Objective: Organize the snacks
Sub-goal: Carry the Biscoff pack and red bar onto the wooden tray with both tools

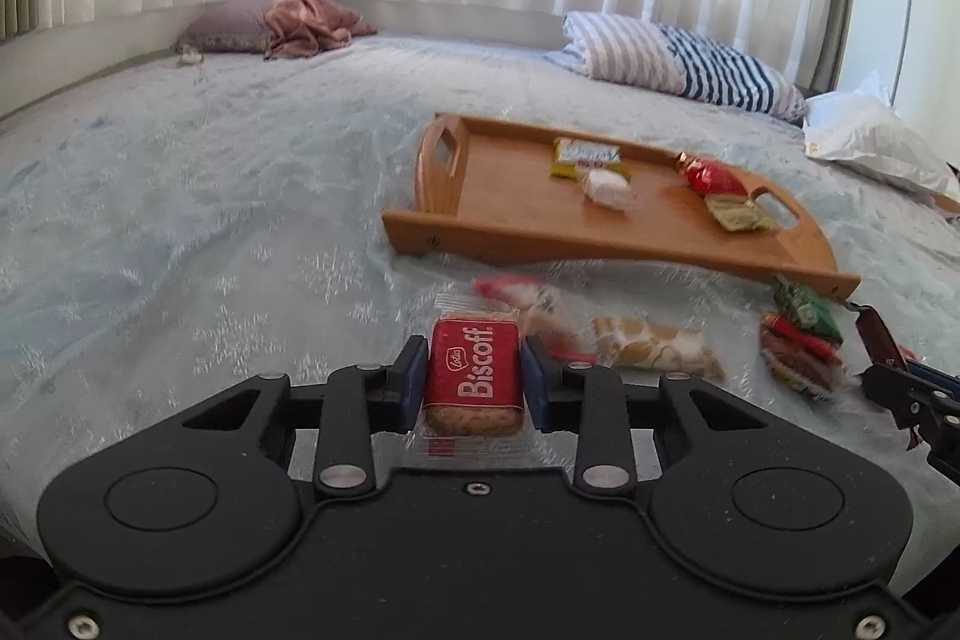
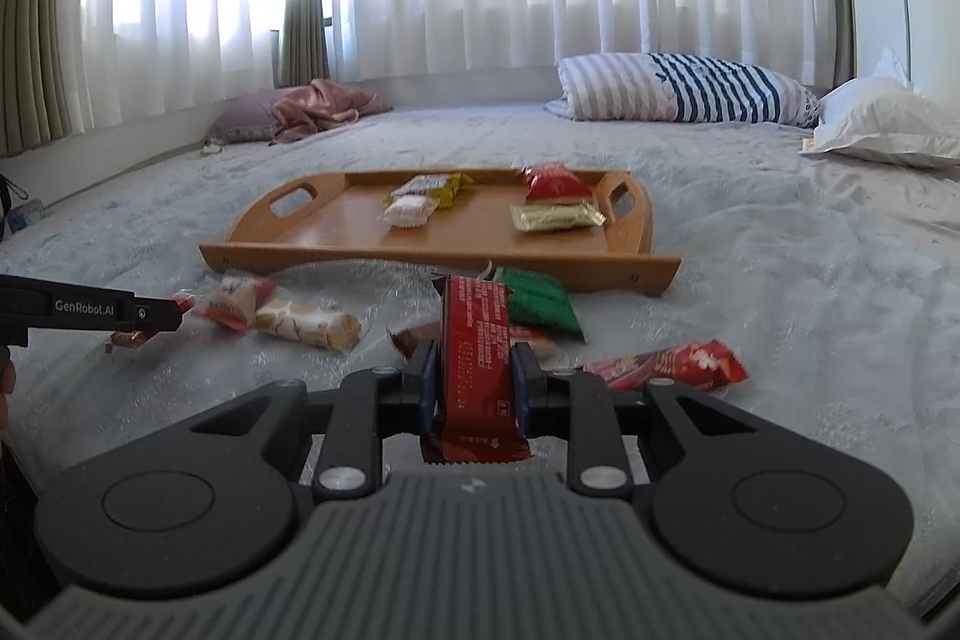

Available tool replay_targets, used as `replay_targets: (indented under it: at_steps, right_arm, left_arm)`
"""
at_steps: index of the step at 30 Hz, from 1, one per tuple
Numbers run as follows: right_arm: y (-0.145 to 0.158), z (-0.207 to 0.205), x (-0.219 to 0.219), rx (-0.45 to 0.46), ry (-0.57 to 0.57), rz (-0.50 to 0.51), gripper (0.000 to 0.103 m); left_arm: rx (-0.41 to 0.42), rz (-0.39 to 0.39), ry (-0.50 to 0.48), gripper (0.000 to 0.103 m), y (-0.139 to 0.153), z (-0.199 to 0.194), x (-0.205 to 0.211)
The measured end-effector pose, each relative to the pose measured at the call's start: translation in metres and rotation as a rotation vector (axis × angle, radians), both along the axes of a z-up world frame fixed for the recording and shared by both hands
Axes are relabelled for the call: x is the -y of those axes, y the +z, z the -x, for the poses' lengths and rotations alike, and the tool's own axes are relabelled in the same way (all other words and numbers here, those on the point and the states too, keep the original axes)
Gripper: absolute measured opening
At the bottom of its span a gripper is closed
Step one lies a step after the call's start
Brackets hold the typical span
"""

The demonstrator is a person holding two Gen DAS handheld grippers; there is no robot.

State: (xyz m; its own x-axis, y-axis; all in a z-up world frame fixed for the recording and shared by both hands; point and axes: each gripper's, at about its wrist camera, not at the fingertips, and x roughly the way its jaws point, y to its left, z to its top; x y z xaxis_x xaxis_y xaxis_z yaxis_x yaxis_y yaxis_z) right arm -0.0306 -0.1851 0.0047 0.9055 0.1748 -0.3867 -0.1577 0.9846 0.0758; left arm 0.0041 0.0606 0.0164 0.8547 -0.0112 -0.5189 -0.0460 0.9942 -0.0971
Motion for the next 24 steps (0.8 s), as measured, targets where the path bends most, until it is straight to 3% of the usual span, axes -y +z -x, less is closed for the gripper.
replay_targets:
  at_steps: [4,12,24]
  right_arm:
    - [0.013,-0.007,0.007,0.004,-0.02,-0.038,0.028]
    - [0.037,-0.042,0.018,-0.005,-0.05,-0.088,0.029]
    - [0.074,-0.148,0.019,-0.098,-0.007,-0.153,0.029]
  left_arm:
    - [0.04,0.021,-0.018,0.031,0.02,0.001,0.003]
    - [0.046,0.04,-0.06,0.031,0.049,-0.025,0.018]
    - [0.017,0.071,-0.088,0.031,0.078,-0.116,0.024]
